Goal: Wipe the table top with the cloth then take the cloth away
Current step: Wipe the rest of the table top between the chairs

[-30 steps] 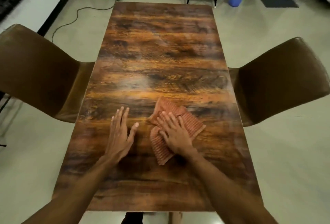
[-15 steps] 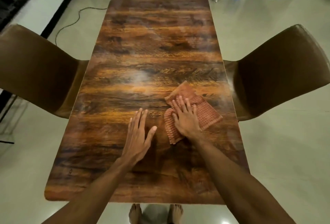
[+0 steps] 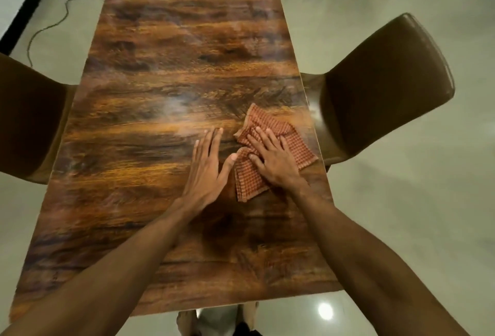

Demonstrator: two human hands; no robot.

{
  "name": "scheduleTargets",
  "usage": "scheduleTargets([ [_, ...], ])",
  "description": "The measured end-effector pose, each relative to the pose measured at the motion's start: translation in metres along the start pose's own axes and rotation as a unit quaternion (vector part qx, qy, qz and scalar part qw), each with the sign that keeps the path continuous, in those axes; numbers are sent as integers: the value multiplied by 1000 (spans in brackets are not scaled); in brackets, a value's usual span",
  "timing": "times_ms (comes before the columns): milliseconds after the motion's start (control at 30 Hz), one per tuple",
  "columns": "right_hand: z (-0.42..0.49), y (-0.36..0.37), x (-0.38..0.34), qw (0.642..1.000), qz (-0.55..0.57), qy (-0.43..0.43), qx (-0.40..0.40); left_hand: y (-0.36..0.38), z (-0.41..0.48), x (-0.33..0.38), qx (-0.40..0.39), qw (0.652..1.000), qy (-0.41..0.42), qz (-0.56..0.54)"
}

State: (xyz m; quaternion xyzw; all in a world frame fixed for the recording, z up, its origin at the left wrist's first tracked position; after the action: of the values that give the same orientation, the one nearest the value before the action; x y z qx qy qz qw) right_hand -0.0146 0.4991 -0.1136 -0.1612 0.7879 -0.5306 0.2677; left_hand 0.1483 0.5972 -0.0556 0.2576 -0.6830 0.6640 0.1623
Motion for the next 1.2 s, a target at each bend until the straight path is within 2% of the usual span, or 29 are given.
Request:
scheduleTargets([
  [100, -40, -1, 61, 994, 43, 93, 37, 14, -9, 15, -15, 1000, 17, -8],
  [167, -81, 10, 69, 991, 51, 111, 54, 23, -22, 23, -33, 999, 23, -20],
  [400, -193, 53, 39, 980, 71, 177, 50, 19, -78, 9, -60, 997, 30, -34],
  [567, -199, 67, -36, 957, 103, 262, 65, -19, -125, -51, -39, 999, 3, -37],
  [633, -178, 78, -100, 966, 86, 239, 48, -41, -147, -85, -31, 999, -9, -35],
  [767, -121, 105, -231, 991, 47, 126, 26, -93, -192, -161, 2, 998, -54, -28],
  [900, -67, 103, -283, 980, 80, 179, 23, -143, -235, -233, 51, 992, -110, -31],
  [933, -50, 102, -310, 984, 73, 161, 24, -154, -245, -253, 56, 990, -123, -32],
  [1033, -11, 113, -411, 998, 42, 36, -4, -173, -267, -297, 63, 987, -147, -32],
  [1100, -17, 135, -474, 997, 24, -61, -31, -179, -276, -313, 70, 986, -150, -27],
  [1200, -64, 169, -509, 988, 2, -144, -51, -180, -284, -323, 79, 983, -164, -22],
])
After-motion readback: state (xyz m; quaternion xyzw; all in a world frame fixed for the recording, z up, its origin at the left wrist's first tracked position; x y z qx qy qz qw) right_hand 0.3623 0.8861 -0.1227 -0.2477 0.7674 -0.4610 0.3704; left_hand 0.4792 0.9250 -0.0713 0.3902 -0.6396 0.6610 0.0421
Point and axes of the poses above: each hand's wrist, its own z-axis towards the middle knuckle, its own y-axis out of the palm, x = y × z, the point moved 6 cm from there along z, towards the middle knuckle, and after that the axes turned 7 degrees about -x, right-handed, at the moved point
